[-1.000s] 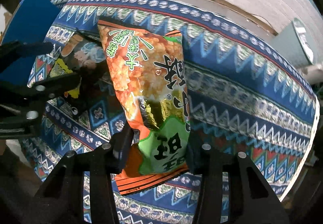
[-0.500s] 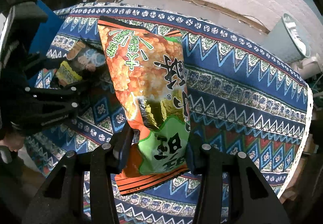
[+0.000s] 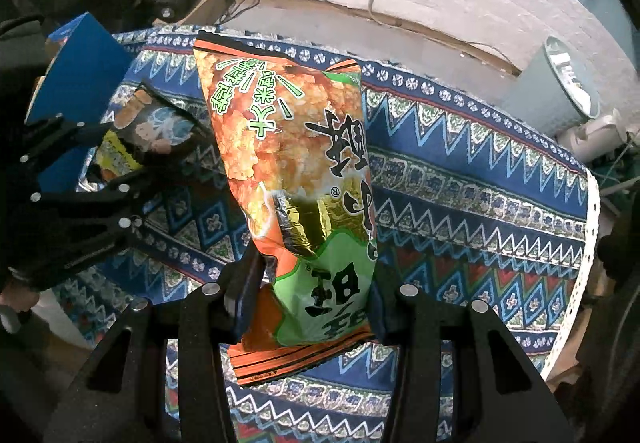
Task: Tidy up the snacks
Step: 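Lift both packets and carry them over the cardboard box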
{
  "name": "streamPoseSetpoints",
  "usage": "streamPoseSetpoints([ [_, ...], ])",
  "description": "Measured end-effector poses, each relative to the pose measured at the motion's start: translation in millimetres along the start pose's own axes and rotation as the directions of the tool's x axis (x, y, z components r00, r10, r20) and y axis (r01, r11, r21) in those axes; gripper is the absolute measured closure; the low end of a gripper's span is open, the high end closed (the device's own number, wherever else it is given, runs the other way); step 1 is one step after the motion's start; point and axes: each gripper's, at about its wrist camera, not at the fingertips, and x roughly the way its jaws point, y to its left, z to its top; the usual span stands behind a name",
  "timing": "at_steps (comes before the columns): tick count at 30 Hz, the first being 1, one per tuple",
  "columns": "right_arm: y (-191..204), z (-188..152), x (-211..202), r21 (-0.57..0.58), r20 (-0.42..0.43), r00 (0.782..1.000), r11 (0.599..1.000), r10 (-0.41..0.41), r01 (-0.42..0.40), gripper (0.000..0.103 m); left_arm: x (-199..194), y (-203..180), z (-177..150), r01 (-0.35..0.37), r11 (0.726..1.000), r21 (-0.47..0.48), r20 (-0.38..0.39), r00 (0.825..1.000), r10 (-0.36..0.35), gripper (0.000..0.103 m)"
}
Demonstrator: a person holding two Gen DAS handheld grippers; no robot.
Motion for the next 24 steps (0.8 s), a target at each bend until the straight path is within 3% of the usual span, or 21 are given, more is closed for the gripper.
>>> streamPoseSetpoints([
  [13,21,5,-30,-0.024,0.069,0.997,0.999,0.028,-0.026,0.059,-61,30,-11,0.008,0.999,-0.047,0.092,0.996,-0.004,0.045],
  [24,64,16,-65,-0.103,0.143,0.985,0.991,0.097,-0.083,0.059,-112,61,-29,-0.02,0.997,-0.078,0.172,0.985,0.033,0.045],
])
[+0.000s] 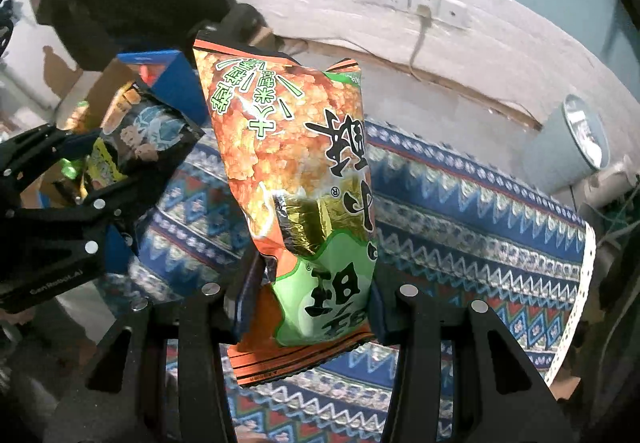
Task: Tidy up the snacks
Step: 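Lift both packets and carry them over the cardboard box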
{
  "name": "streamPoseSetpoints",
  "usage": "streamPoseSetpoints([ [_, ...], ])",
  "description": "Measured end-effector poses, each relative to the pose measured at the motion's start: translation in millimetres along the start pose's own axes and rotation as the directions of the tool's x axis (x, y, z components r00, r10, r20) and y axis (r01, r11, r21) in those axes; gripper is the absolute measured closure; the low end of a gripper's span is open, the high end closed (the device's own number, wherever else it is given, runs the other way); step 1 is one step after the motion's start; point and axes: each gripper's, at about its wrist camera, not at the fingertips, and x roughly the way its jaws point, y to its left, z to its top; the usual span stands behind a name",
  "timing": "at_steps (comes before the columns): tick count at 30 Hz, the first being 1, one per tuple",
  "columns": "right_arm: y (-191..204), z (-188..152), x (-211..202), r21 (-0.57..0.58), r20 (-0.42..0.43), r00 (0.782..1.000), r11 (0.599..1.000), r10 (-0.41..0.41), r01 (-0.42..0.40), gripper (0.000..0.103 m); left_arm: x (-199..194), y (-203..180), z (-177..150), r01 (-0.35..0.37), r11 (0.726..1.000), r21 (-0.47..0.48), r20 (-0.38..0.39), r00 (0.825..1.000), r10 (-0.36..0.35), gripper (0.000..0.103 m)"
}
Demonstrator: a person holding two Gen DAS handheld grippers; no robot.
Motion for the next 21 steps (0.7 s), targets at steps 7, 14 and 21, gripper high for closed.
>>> streamPoseSetpoints([
  [7,30,10,-12,-0.051,0.034,0.999,0.998,0.035,-0.033,0.059,-27,22,-9,-0.019,1.0,-0.016,0.044,0.999,0.019,0.045],
  [14,58,18,-15,-0.101,0.044,0.996,0.993,0.073,-0.068,0.059,-46,41,-19,-0.03,0.999,-0.045,0.066,0.997,0.033,0.045],
  [21,83,35,-14,-0.134,0.051,0.991,0.985,0.121,-0.113,0.059,-61,69,-32,-0.047,0.995,-0.087,0.079,0.995,0.054,0.045],
])
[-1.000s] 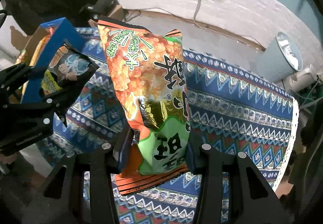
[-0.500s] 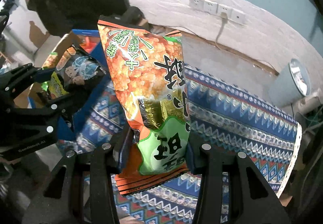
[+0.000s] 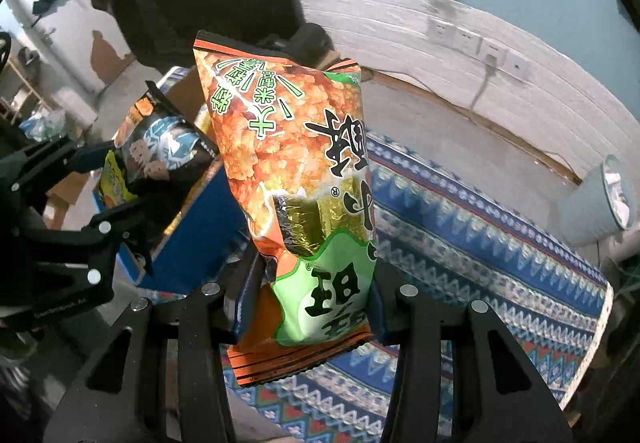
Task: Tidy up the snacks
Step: 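Lift both packets and carry them over the cardboard box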
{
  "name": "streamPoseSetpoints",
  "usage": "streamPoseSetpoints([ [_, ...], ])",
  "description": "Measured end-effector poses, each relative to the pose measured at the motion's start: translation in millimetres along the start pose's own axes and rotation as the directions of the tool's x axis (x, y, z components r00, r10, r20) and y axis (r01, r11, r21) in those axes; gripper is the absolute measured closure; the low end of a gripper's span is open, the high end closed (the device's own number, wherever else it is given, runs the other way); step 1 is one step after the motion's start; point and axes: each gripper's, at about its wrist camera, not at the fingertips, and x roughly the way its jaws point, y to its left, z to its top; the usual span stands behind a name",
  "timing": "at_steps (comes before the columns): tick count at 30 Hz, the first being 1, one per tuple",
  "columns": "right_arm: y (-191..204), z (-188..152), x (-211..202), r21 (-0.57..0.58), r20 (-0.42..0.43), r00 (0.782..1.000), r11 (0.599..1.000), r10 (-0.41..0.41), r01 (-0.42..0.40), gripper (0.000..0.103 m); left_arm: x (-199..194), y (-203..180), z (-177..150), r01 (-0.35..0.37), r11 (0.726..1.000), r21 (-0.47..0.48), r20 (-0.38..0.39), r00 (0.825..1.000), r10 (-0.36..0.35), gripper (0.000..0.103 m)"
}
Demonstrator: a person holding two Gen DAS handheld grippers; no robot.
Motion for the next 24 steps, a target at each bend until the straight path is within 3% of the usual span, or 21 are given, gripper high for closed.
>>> streamPoseSetpoints([
  [24,103,68,47,-0.108,-0.017,0.99,0.984,0.141,-0.142,0.059,-3,114,-45,-0.099,0.978,-0.182,-0.035,0.995,0.094,0.045],
])
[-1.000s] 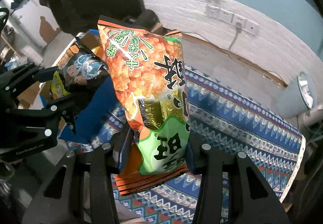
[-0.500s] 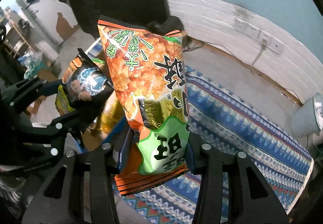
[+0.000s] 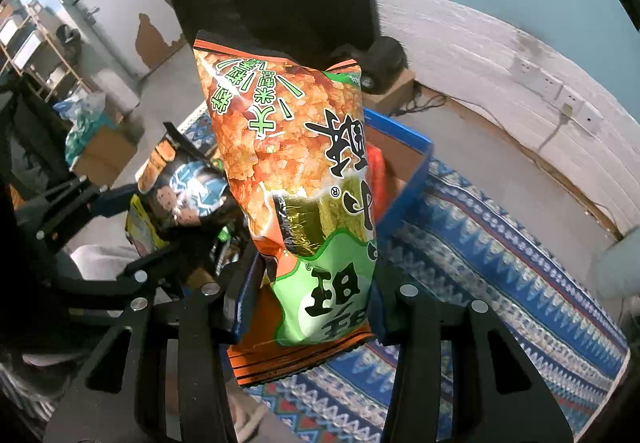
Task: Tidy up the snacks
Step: 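Lift both packets and carry them over the cardboard box, then lower both packets into the box and open both tools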
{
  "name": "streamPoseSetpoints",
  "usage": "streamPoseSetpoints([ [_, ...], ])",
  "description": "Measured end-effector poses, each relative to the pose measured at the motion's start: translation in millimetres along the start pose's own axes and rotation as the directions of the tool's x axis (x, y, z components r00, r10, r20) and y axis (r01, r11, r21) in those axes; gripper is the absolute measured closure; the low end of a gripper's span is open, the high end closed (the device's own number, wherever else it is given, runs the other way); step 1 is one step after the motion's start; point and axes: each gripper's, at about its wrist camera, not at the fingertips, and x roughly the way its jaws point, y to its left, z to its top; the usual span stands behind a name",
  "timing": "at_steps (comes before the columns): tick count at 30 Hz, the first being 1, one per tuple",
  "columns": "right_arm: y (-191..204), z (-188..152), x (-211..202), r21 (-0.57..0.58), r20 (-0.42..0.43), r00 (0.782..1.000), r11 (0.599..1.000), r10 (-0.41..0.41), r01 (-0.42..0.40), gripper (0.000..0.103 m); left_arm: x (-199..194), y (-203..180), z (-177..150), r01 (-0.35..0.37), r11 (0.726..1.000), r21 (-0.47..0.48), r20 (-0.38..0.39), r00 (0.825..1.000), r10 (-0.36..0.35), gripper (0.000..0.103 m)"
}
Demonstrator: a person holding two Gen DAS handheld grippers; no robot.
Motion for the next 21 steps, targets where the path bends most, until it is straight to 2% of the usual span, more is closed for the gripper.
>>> streamPoseSetpoints([
  [5,5,8,18,0.005,-0.028,0.999,1.0,0.024,-0.024,0.059,12,22,-5,-0.002,0.998,-0.067,-0.035,0.999,0.0,0.045],
  [12,7,17,44,0.022,-0.069,0.996,0.999,0.05,-0.049,0.058,25,35,-5,-0.011,0.992,-0.126,-0.069,0.998,0.003,0.045],
  [16,10,25,51,0.01,-0.06,0.997,0.999,0.051,-0.05,0.058,31,38,-5,-0.007,0.987,-0.161,-0.083,0.997,-0.006,0.045],
  [19,14,31,55,-0.008,-0.049,0.996,0.997,0.074,-0.074,0.057,31,41,-6,-0.025,0.984,-0.174,-0.076,0.997,0.012,0.044],
  [21,14,33,56,-0.011,-0.04,0.996,0.997,0.077,-0.078,0.054,32,41,-6,-0.051,0.984,-0.169,-0.083,0.996,0.038,0.031],
])
